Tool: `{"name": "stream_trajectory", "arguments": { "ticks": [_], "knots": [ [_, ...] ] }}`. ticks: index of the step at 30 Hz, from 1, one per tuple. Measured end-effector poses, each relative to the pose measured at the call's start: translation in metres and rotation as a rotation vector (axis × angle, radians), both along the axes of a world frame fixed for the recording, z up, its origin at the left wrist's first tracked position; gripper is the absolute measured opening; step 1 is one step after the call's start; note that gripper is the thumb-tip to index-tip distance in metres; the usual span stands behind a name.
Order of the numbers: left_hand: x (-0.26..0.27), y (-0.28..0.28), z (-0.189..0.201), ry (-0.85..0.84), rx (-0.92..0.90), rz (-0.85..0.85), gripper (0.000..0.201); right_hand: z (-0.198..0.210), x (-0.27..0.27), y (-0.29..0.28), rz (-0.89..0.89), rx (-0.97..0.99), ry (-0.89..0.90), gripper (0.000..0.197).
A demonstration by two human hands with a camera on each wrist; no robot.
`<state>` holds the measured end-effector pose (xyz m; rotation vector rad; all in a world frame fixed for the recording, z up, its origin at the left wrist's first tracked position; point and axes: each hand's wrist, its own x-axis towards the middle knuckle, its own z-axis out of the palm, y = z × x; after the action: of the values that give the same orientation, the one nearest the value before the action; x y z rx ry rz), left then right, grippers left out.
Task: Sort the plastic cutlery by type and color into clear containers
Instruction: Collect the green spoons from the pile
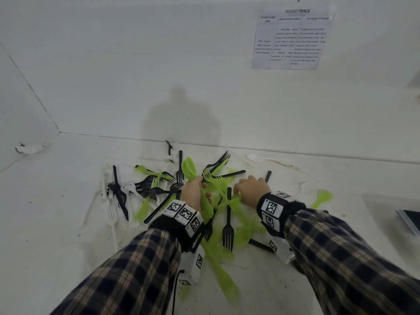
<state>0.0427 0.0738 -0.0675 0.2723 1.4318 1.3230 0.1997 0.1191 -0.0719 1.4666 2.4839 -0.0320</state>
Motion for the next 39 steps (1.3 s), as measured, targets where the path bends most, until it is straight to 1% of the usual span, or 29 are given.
{"name": "stream_trajectory", "arguments": {
  "ticks": [1, 3, 5, 6, 8, 10, 11, 14, 16, 19, 21, 23, 25, 27, 28, 29, 30, 31, 32, 34, 35, 36, 39],
  "knots": [
    [-0.001, 0.000, 0.000, 0.006, 0.000, 0.006, 0.013, 0.000, 0.000, -0.001, -0.007, 0.009, -0.049, 0.030],
    [-0.001, -0.002, 0.000, 0.016, 0.003, 0.017, 0.012, 0.002, 0.002, -0.002, -0.038, -0.010, -0.113, 0.036],
    [-0.002, -0.004, 0.000, 0.016, 0.013, 0.020, 0.012, 0.005, 0.006, -0.001, -0.052, -0.058, -0.092, 0.040],
    [-0.002, -0.005, 0.000, 0.015, 0.016, 0.020, 0.012, 0.008, 0.008, -0.002, -0.062, -0.092, -0.040, 0.035],
    [-0.002, -0.007, 0.000, 0.015, 0.020, 0.021, 0.012, 0.011, 0.012, -0.004, -0.080, -0.156, 0.095, 0.019],
    [-0.002, -0.010, -0.001, 0.022, 0.021, 0.024, 0.013, 0.012, 0.014, -0.007, -0.078, -0.197, 0.198, 0.015],
    [-0.001, -0.011, -0.001, 0.027, 0.020, 0.026, 0.013, 0.013, 0.015, -0.009, -0.075, -0.214, 0.243, 0.016],
    [0.001, -0.014, 0.000, 0.038, 0.024, 0.031, 0.013, 0.015, 0.013, -0.015, -0.113, -0.303, 0.345, 0.035],
    [0.002, -0.016, 0.001, 0.043, 0.023, 0.021, 0.013, 0.012, 0.012, -0.015, -0.137, -0.335, 0.391, 0.036],
    [0.003, -0.019, 0.003, 0.047, 0.024, 0.013, 0.014, 0.009, 0.013, -0.014, -0.143, -0.243, 0.418, 0.035],
    [0.003, -0.022, 0.004, 0.051, 0.027, 0.014, 0.013, 0.010, 0.016, -0.015, -0.206, -0.172, 0.509, 0.043],
    [0.004, -0.025, 0.006, 0.058, 0.038, 0.014, 0.014, 0.013, 0.020, -0.013, -0.271, -0.102, 0.649, 0.047],
    [0.004, -0.027, 0.006, 0.063, 0.044, 0.013, 0.015, 0.015, 0.024, -0.011, -0.320, -0.010, 0.836, 0.041],
    [0.005, -0.029, 0.006, 0.066, 0.052, 0.012, 0.016, 0.020, 0.026, -0.014, -0.281, 0.078, 0.993, 0.032],
    [0.006, -0.030, 0.007, 0.069, 0.056, 0.013, 0.016, 0.024, 0.026, -0.017, -0.240, 0.095, 1.025, 0.028],
    [0.007, -0.031, 0.007, 0.072, 0.057, 0.011, 0.016, 0.028, 0.027, -0.021, -0.206, 0.071, 1.029, 0.026],
    [0.007, -0.033, 0.008, 0.074, 0.056, 0.008, 0.016, 0.033, 0.028, -0.026, -0.184, -0.001, 1.000, 0.024],
    [0.008, -0.034, 0.008, 0.075, 0.055, 0.006, 0.014, 0.037, 0.029, -0.030, -0.160, -0.106, 0.917, 0.019],
    [0.009, -0.035, 0.009, 0.072, 0.056, 0.005, 0.013, 0.039, 0.030, -0.035, -0.123, -0.223, 0.778, 0.014],
    [0.010, -0.039, 0.009, 0.061, 0.060, 0.002, 0.012, 0.038, 0.032, -0.045, -0.052, -0.404, 0.448, 0.011],
    [0.011, -0.041, 0.009, 0.055, 0.062, 0.000, 0.012, 0.035, 0.033, -0.050, -0.023, -0.440, 0.337, 0.013],
    [0.011, -0.043, 0.009, 0.052, 0.061, 0.001, 0.012, 0.032, 0.034, -0.054, 0.002, -0.441, 0.282, 0.019],
    [0.011, -0.049, 0.007, 0.051, 0.064, 0.006, 0.012, 0.022, 0.034, -0.059, 0.072, -0.348, 0.273, 0.031]
  ]
}}
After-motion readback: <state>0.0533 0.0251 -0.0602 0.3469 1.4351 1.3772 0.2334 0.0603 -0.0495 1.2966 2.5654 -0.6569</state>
